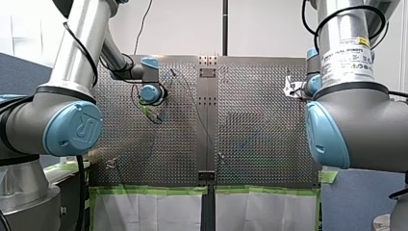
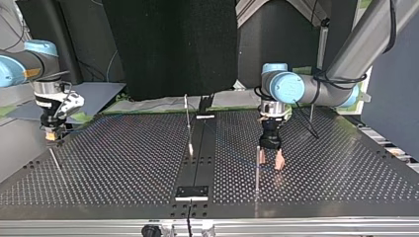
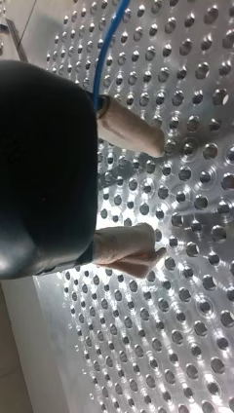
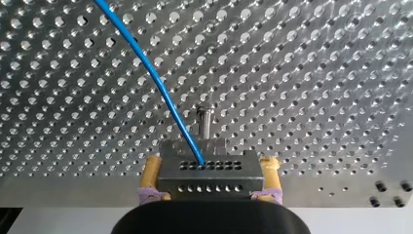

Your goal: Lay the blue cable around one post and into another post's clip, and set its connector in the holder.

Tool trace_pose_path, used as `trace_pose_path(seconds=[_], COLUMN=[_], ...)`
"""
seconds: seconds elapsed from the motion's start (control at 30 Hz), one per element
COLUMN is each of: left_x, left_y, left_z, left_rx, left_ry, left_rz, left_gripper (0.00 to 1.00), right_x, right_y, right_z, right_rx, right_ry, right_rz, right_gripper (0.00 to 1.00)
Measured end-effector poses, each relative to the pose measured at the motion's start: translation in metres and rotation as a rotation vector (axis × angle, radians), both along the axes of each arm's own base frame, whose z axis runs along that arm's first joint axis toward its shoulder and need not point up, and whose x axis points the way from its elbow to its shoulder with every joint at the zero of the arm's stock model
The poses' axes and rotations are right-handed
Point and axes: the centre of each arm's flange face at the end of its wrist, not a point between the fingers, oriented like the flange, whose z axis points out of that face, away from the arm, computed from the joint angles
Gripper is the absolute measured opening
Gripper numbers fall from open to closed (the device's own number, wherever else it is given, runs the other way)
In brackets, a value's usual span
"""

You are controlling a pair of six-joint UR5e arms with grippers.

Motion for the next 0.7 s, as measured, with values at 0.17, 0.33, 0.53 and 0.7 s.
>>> trace_pose_path(seconds=[0.17, 0.33, 0.53, 0.7], left_x=[-0.002, -0.002, -0.002, -0.002], left_y=[-0.004, -0.005, -0.005, -0.005], left_z=[0.000, 0.000, 0.000, 0.000], left_rx=[0.014, 0.010, 0.011, 0.011], left_ry=[-0.001, -0.001, 0.000, 0.000], left_rz=[-0.007, -0.009, -0.009, -0.007], left_gripper=[1.00, 1.00, 1.00, 1.00], right_x=[-0.010, -0.021, -0.029, -0.033], right_y=[-0.002, -0.010, -0.021, -0.027], right_z=[-0.003, -0.002, -0.007, -0.008], right_rx=[0.023, 0.022, 0.037, 0.037], right_ry=[0.000, 0.001, 0.017, 0.045], right_rz=[0.015, 0.032, 0.063, 0.094], right_gripper=[0.00, 0.00, 0.00, 0.00])
